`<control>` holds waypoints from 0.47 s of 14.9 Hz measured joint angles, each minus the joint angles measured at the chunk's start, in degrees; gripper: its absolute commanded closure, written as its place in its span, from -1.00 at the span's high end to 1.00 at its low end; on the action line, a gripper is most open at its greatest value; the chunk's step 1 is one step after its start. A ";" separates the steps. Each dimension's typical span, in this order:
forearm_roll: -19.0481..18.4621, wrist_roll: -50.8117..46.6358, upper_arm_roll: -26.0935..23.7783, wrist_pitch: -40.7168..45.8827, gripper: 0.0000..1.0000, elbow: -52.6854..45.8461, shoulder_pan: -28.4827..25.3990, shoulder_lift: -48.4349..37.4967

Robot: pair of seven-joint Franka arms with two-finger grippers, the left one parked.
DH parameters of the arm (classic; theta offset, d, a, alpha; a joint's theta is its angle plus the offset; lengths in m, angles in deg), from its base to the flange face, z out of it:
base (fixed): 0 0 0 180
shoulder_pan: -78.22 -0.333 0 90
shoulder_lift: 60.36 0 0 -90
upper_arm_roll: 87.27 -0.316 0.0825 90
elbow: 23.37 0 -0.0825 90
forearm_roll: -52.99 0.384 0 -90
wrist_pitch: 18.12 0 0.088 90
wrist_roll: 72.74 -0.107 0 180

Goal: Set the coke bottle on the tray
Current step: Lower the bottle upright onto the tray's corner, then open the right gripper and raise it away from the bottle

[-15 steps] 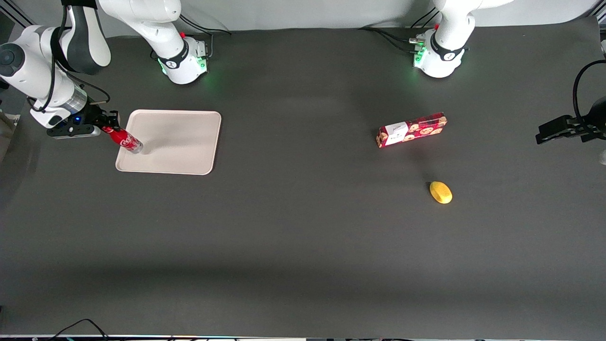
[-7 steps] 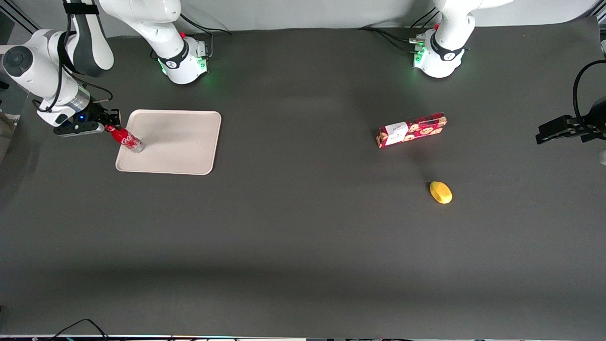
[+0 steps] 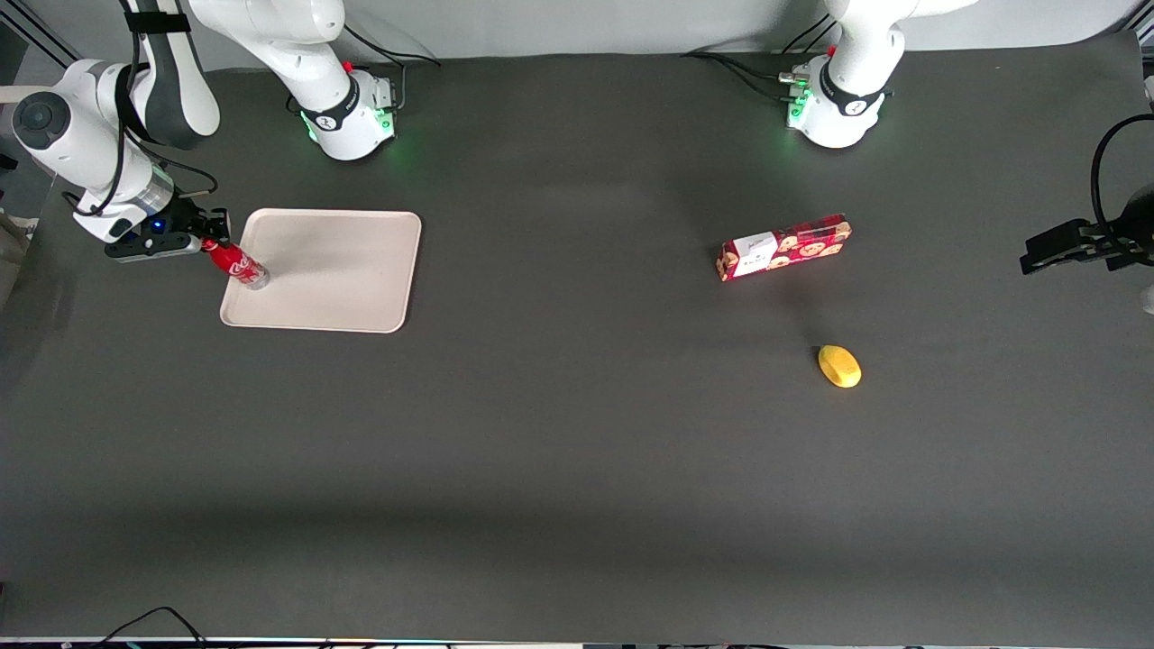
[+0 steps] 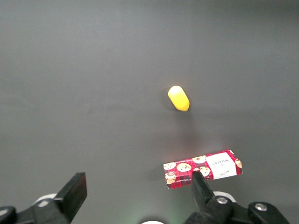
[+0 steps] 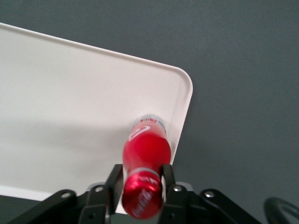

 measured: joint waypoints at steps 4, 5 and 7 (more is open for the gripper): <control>-0.38 0.03 0.09 -0.97 1.00 -0.06 0.02 0.72; -0.40 0.03 0.09 -1.01 1.00 -0.30 0.02 0.72; -0.42 0.03 0.05 0.14 1.00 -2.23 0.02 0.69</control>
